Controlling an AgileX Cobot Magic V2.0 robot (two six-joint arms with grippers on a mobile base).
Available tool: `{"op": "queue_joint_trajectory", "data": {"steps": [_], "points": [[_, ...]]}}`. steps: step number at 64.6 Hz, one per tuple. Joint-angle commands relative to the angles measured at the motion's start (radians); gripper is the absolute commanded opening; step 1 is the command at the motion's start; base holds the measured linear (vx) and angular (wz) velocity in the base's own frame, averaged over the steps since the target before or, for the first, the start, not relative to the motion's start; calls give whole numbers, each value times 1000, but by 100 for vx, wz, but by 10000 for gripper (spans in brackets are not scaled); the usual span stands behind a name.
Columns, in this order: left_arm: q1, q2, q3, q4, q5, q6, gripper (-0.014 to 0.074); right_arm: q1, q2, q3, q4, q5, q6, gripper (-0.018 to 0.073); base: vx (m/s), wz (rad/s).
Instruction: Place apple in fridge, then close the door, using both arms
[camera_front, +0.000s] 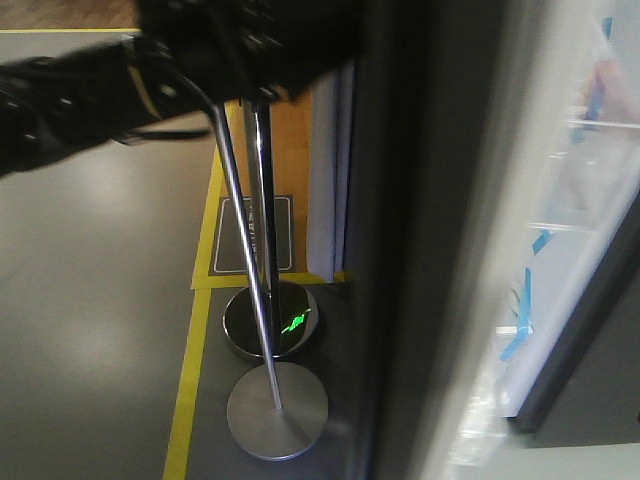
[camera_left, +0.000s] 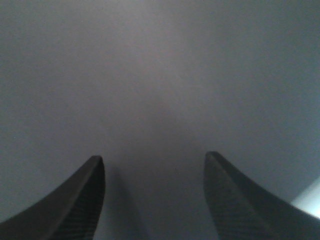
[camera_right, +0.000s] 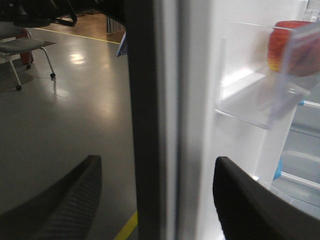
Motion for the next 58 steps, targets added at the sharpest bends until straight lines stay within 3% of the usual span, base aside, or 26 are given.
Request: {"op": "queue_joint_trajectory", "data": {"steps": [1, 6, 12, 35, 58], "points": [[-62, -46, -30, -45, -1, 52, 431, -1, 15, -23, 25, -91, -6, 470, 0, 0], [-63, -48, -30, -22, -2, 82, 431, -1, 16, -23, 25, -125, -6, 470, 0, 0], [-22, -52, -30, 29, -1, 89, 431, -1, 31, -23, 15, -186, -6, 470, 0, 0], [249, -52, -30, 270, 0, 9, 431, -1, 377, -116, -60, -608, -6, 470, 0, 0], [485, -52, -28, 322, 20, 9, 430, -4, 849, -383, -59, -920, -13, 470, 0, 0]]}}
